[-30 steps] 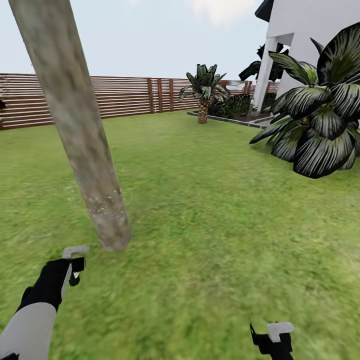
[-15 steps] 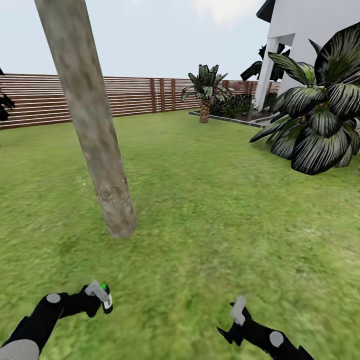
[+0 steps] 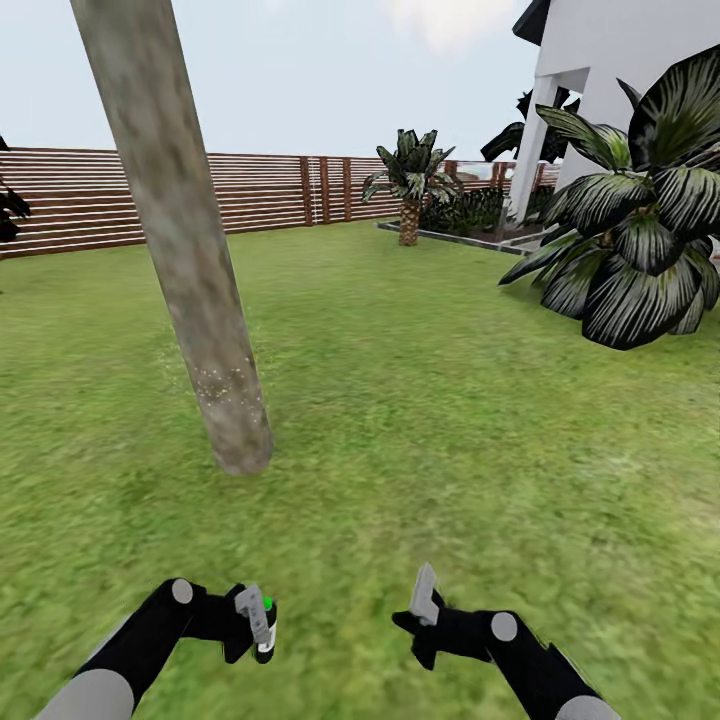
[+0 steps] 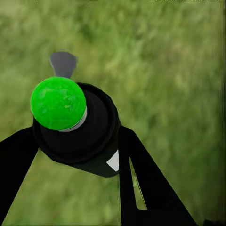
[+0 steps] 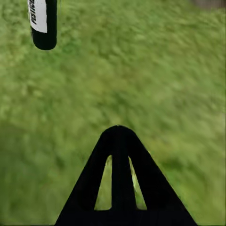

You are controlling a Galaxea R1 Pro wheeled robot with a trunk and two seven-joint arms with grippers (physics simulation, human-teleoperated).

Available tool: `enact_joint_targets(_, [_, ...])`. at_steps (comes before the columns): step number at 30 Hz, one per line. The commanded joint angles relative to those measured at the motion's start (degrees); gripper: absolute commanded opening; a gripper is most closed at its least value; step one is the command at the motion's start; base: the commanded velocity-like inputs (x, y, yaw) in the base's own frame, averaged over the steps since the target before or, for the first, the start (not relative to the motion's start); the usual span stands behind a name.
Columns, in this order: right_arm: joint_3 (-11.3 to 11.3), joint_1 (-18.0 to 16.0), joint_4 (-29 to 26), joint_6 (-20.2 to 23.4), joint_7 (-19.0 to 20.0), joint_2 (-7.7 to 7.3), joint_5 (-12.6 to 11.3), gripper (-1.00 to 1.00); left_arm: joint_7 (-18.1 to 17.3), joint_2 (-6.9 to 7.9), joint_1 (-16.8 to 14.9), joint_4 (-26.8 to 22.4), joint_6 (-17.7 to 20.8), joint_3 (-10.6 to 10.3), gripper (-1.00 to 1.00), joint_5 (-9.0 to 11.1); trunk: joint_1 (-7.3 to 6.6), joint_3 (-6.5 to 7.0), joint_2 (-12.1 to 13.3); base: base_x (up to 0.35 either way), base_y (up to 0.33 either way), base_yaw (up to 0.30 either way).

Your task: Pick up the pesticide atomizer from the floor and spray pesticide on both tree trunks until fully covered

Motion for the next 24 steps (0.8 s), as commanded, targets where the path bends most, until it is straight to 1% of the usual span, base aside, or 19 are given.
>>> enact_joint_targets(1, [1.30,-0.02,-0.92,1.04,1.00,0.85,1.16,-1.00,-0.30,-0.33,-0.02,-0.07,-0.16,0.02,-1.00,-0.51,-0.01,-0.05,-0.02,0.000,0.000,0.000])
enact_joint_targets(2, [2.35,-0.02,-2.19,3.48,2.76,1.73,1.78,-1.00,-0.30,-0.89,-0.02,-0.10,-0.15,-0.19,-1.00,-0.53,-0.01,-0.05,-0.02,0.000,0.000,0.000])
enact_joint_targets(3, [2.73,-0.02,-3.30,4.87,3.60,2.23,1.98,-1.00,-0.30,-1.37,-0.02,-0.11,-0.13,-0.68,-1.00,-0.59,-0.01,-0.05,-0.02,0.000,0.000,0.000])
enact_joint_targets(5, [3.14,-0.02,-4.95,6.00,4.34,2.80,2.10,-1.00,-0.26,-2.15,-0.02,-0.14,0.14,-3.24,-1.00,-0.59,-0.01,-0.05,-0.02,0.000,0.000,0.000])
enact_joint_targets(6, [3.25,-0.02,-5.40,6.27,4.55,3.23,2.12,-1.00,-0.23,-2.99,-0.06,-0.32,0.26,-4.68,-1.00,-0.60,-0.01,-0.05,-0.02,0.000,0.000,0.000])
enact_joint_targets(7, [3.28,-0.02,-5.51,6.33,4.60,3.39,2.13,-1.00,-0.22,-3.54,-0.09,-0.44,0.29,-5.09,-1.00,-0.61,-0.01,-0.05,-0.02,0.000,0.000,0.000])
enact_joint_targets(9, [3.30,-0.02,-5.61,6.38,4.64,3.57,2.13,-1.00,-0.15,-4.69,-0.13,-0.59,0.26,-5.48,-1.00,-0.65,-0.01,-0.05,-0.02,0.000,0.000,0.000])
enact_joint_targets(12, [3.30,-0.02,-5.74,6.40,4.62,3.64,2.14,-1.00,-0.01,-5.86,-0.13,-0.70,0.24,-5.60,-1.00,-0.63,-0.01,-0.05,-0.02,0.000,0.000,0.000])
enact_joint_targets(16, [3.30,-0.02,-5.83,6.40,4.58,3.75,2.14,-1.00,0.19,-7.92,-0.09,-0.82,0.10,-5.76,-1.00,-0.96,-0.01,-0.05,-0.02,0.000,0.000,0.000])
enact_joint_targets(18, [3.30,-0.02,-6.69,6.40,4.57,3.87,2.14,-1.00,0.22,-8.72,-0.05,-0.82,0.16,-6.84,-1.00,-2.12,-0.01,-0.05,-0.02,0.000,0.000,0.000])
enact_joint_targets(19, [3.30,-0.02,-7.24,6.42,4.59,3.89,2.14,-1.00,0.22,-9.05,-0.03,-0.82,0.22,-7.80,-1.00,-2.43,-0.01,-0.05,-0.02,0.000,0.000,0.000])
enact_joint_targets(20, [3.30,-0.02,-7.53,6.44,4.59,3.90,2.14,-1.00,0.22,-9.42,-0.03,-0.83,0.23,-8.28,-1.00,-2.56,-0.01,-0.05,-0.02,0.000,0.000,0.000])
enact_joint_targets(24, [3.30,-0.02,-7.72,6.44,4.58,3.91,2.14,-1.00,0.29,-10.70,-0.02,-0.64,0.16,-8.66,-1.00,-2.64,-0.01,-0.05,-0.02,0.000,0.000,0.000])
